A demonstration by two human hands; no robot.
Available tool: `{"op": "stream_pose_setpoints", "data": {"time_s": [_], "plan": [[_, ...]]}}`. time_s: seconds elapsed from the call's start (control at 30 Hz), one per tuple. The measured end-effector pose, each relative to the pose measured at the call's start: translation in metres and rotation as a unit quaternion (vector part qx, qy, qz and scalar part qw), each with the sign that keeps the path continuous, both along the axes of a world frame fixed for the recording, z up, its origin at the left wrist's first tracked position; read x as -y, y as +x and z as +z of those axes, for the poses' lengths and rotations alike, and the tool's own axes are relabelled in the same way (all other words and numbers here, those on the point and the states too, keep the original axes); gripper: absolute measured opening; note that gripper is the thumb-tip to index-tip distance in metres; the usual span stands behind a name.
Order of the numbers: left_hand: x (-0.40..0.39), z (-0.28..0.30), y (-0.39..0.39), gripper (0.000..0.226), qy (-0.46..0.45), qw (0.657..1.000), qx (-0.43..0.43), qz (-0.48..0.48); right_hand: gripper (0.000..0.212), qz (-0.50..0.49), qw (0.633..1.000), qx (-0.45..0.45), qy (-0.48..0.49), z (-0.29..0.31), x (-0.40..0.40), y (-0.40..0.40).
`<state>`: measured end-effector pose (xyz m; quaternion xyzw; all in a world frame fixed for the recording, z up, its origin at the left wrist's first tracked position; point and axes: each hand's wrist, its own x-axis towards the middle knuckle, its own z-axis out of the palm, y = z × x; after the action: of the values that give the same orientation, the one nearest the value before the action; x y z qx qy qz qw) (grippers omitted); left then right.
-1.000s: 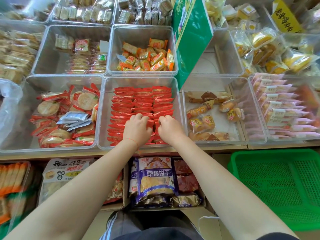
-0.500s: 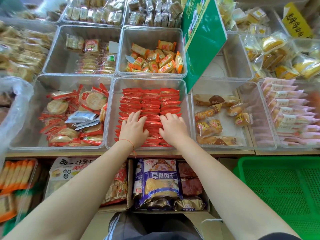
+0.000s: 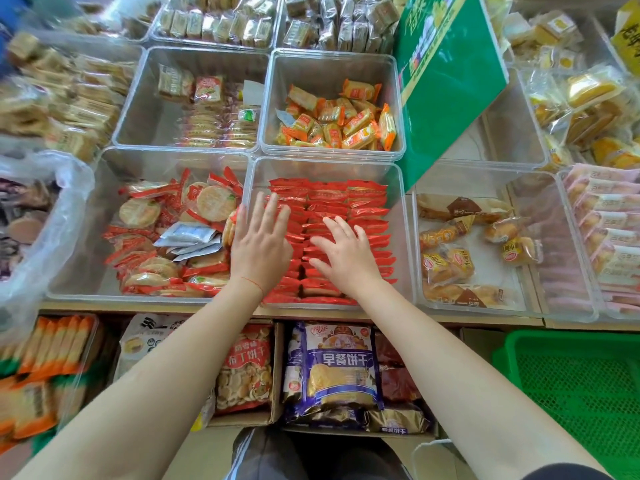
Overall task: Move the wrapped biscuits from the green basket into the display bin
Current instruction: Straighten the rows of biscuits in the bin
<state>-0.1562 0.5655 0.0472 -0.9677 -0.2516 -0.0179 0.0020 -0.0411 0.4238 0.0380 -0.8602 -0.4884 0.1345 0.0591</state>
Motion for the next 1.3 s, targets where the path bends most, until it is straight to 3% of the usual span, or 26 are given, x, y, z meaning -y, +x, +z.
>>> {"op": "stream_pose_setpoints", "data": {"time_s": [0.1, 0.27, 0.4, 0.5, 0.67, 0.77, 0.93, 1.07, 1.2, 1.3], "plan": [[-0.032, 0.005, 0.008, 0.070, 0.001, 0.998, -0.020, 0.057, 0.079, 0.023, 0.998, -0.020, -0.048, -0.004, -0.010, 0.002], [-0.063, -0.006, 0.010, 0.072, -0.082, 0.994, -0.048, 0.045, 0.067, -0.009, 0.993, 0.025, -0.115, -0.013, -0.017, 0.010], [-0.060, -0.013, 0.012, 0.071, -0.186, 0.980, 0.021, 0.071, 0.047, -0.026, 0.999, 0.030, 0.032, -0.011, -0.038, -0.002], [-0.058, -0.015, 0.013, 0.069, -0.195, 0.977, 0.039, 0.076, 0.040, -0.036, 0.992, 0.051, 0.112, -0.018, -0.062, -0.004], [-0.059, -0.019, 0.014, 0.064, -0.188, 0.976, 0.064, 0.086, 0.060, -0.054, 0.998, 0.007, 0.004, -0.032, -0.097, 0.016], [-0.059, -0.020, 0.015, 0.063, -0.177, 0.978, 0.068, 0.089, 0.061, -0.057, 0.998, 0.018, -0.016, -0.034, -0.110, 0.026], [-0.058, -0.022, 0.016, 0.062, -0.168, 0.981, 0.051, 0.083, 0.060, 0.039, 0.996, 0.036, -0.077, -0.036, -0.119, 0.032], [-0.058, -0.021, 0.016, 0.062, -0.170, 0.981, 0.051, 0.084, 0.059, 0.016, 0.996, 0.036, -0.084, -0.036, -0.123, 0.029], [-0.058, -0.020, 0.016, 0.061, -0.167, 0.982, 0.041, 0.081, 0.055, 0.003, 1.000, 0.008, 0.012, -0.026, -0.123, 0.032], [-0.057, -0.020, 0.016, 0.060, -0.169, 0.981, 0.038, 0.082, 0.023, -0.025, 0.990, 0.040, 0.136, -0.022, -0.119, 0.033]]}}
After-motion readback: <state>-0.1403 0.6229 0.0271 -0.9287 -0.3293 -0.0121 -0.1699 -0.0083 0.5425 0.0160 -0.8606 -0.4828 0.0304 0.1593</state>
